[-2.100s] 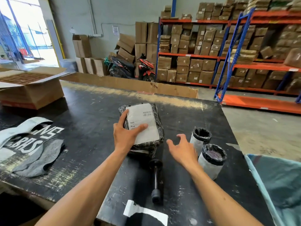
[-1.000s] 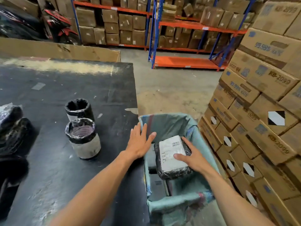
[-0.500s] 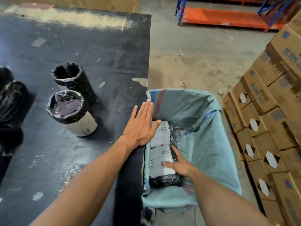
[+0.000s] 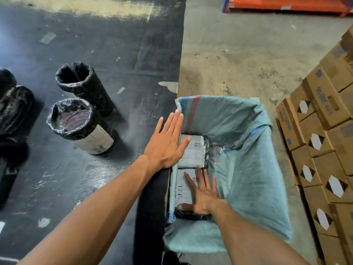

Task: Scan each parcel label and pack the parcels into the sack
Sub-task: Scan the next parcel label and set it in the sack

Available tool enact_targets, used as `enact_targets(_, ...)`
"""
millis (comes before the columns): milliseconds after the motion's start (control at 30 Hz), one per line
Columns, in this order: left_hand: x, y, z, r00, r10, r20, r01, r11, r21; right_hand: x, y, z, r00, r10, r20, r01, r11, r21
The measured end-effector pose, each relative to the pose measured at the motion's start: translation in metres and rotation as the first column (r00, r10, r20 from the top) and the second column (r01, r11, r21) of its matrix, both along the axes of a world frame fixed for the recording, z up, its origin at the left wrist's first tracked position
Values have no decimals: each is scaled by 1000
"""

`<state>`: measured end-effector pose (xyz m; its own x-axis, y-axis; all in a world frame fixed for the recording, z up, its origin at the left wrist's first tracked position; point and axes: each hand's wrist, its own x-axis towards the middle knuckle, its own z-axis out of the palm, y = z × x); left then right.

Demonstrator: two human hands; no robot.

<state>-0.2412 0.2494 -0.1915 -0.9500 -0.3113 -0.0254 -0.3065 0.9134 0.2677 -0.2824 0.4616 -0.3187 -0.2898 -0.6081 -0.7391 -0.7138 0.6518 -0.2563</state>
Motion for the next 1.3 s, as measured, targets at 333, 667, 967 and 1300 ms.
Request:
enact_targets(333, 0, 3, 1, 1000, -3, 23, 4, 1000, -26, 1, 1, -40, 984, 167, -55, -164, 985, 55)
enact_targets(667, -1, 1, 4, 999, -10, 45, 11, 999, -36, -3, -17, -31, 988, 155, -24, -147, 965, 215)
enact_targets(967, 0, 0, 7, 998, -11, 56, 11, 1000, 9, -32, -29, 34, 987, -161, 6, 161, 987, -4)
enact_targets(1300, 2, -3, 60, 992, -59, 111, 53, 997, 53, -64, -8, 138, 837, -543, -73, 491, 803, -338)
